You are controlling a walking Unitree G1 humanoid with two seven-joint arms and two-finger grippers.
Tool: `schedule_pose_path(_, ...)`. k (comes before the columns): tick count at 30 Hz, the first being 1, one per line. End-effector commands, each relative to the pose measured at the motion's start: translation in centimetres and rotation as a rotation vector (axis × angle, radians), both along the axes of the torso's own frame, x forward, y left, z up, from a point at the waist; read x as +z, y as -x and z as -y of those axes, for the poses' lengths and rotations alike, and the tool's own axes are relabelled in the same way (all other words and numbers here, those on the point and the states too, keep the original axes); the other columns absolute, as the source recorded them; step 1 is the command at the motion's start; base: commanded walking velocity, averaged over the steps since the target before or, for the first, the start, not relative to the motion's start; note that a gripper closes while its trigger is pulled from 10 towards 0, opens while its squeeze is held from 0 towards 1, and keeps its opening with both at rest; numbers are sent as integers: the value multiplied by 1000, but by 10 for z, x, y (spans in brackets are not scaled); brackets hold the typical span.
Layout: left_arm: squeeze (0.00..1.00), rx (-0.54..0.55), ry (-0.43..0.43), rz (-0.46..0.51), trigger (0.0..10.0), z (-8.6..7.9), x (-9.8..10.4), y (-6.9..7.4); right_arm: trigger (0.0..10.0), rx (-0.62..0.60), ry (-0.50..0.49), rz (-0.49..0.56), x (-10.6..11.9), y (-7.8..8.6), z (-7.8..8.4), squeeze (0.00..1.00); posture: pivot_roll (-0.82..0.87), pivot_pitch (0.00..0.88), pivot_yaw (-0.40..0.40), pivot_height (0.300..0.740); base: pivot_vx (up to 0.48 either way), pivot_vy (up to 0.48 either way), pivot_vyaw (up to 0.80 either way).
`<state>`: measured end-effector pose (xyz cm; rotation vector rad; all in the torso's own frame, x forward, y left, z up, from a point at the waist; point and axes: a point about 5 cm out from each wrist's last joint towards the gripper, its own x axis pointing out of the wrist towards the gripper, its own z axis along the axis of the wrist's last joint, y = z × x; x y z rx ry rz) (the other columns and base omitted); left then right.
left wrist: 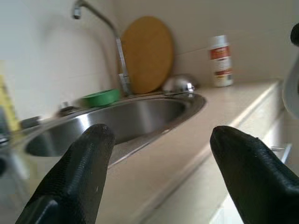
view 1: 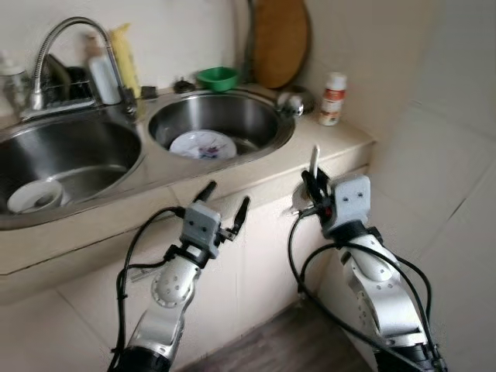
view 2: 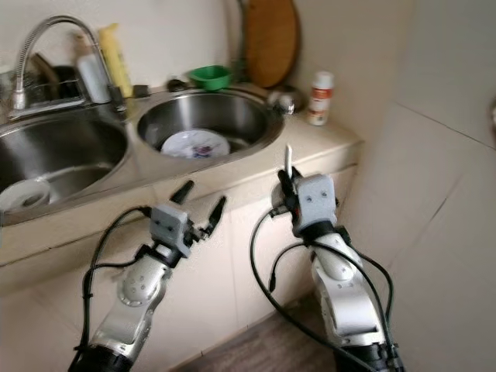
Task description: Kitchen organization
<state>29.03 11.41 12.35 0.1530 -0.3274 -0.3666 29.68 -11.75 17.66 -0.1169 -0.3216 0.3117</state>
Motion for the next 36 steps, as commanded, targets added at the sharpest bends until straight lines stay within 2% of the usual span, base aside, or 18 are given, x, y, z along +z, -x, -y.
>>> schedule_pose_path(1,0,-20,-3,28,10000,8,6,0,0,-24,21,25,2,0,5,0,38,0,26,740,0,0,800)
schedule_pose_path(9,0,85,6,128,10000,-4,27,-7,0,-47,33,82,9,-1,6,0,41,0,25,740,0,0,800)
schedule_pose_path(14,0,103,13,164,10000,-5,35,-8,0,-78,13,136,16,-1,9,0,42,0,25,740,50,0,800)
schedule_pose_path(19,0,112,20,182,10000,-5,40,-9,0,-149,-28,244,32,1,15,0,41,0,28,740,288,0,800)
schedule_pose_path(20,0,111,22,190,10000,-5,42,-9,0,-191,-74,307,45,2,21,0,40,0,29,740,289,0,800)
schedule_pose_path(22,0,109,25,195,10000,-4,43,-9,0,-204,-92,342,52,3,23,0,38,0,30,740,292,0,800)
schedule_pose_path(25,0,108,27,198,10000,-3,45,-9,0,-185,-100,343,50,3,21,0,38,0,29,740,289,0,800)
schedule_pose_path(35,0,114,32,205,10000,-4,47,-9,0,-197,-90,293,39,0,21,0,43,0,24,740,300,0,0)
schedule_pose_path(36,0,115,33,205,10000,-4,47,-9,1176,-197,-88,291,39,-1,21,0,43,0,24,740,330,0,0)
